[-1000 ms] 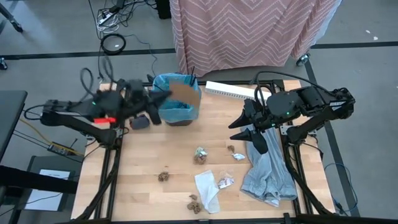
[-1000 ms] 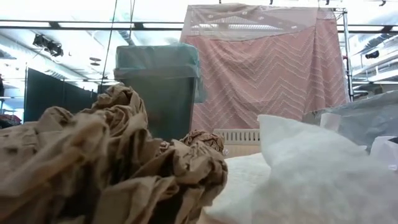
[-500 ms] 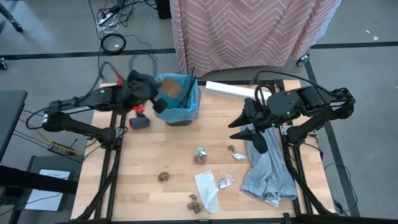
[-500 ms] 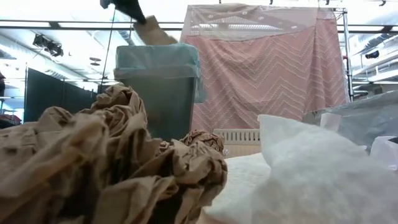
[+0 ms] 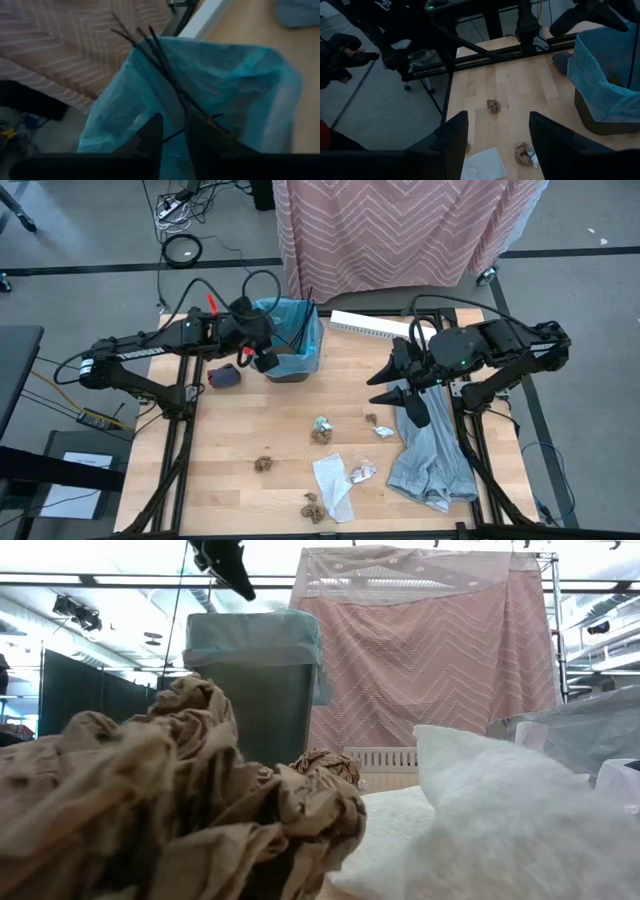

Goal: Place trash/remove bag and relplace
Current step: Put the brown napkin into the black trash bin

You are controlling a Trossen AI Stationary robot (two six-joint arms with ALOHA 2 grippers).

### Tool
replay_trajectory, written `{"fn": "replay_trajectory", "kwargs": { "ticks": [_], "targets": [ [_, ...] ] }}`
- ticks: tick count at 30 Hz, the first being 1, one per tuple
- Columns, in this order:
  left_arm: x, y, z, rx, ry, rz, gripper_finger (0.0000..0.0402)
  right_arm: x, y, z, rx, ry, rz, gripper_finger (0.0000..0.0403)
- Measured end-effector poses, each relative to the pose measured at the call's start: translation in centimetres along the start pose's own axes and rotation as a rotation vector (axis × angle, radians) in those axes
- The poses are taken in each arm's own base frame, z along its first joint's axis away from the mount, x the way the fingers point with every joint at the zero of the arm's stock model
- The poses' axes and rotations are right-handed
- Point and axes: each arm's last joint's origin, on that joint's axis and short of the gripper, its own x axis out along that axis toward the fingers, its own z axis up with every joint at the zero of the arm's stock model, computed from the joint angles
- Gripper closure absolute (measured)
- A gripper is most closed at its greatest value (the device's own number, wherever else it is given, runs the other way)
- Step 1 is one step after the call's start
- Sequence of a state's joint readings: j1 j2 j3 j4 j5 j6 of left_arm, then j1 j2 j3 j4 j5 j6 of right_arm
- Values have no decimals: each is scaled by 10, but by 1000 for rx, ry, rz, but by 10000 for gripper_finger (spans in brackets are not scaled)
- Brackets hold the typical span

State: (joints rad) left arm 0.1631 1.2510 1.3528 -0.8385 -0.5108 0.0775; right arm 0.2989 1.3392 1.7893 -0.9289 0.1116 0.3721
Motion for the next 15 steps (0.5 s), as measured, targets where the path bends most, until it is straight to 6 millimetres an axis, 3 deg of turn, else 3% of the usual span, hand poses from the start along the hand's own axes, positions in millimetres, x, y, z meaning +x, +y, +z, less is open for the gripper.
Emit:
{"fn": "replay_trajectory", "kwargs": {
  "ticks": [3, 7, 12, 15],
  "targets": [
    [-14, 5, 10, -126, -29, -123, 283, 0, 0, 0, 0, 1, 0, 195],
    [-41, 6, 12, -264, 63, -364, 272, 0, 1, -1, -4, 2, 4, 183],
    [-60, -32, -17, -133, 317, -481, 274, 0, 2, -1, -21, 6, 6, 170],
    [-62, -64, -31, -104, 341, -540, 274, 0, 2, -1, -21, 5, 3, 166]
  ]
}}
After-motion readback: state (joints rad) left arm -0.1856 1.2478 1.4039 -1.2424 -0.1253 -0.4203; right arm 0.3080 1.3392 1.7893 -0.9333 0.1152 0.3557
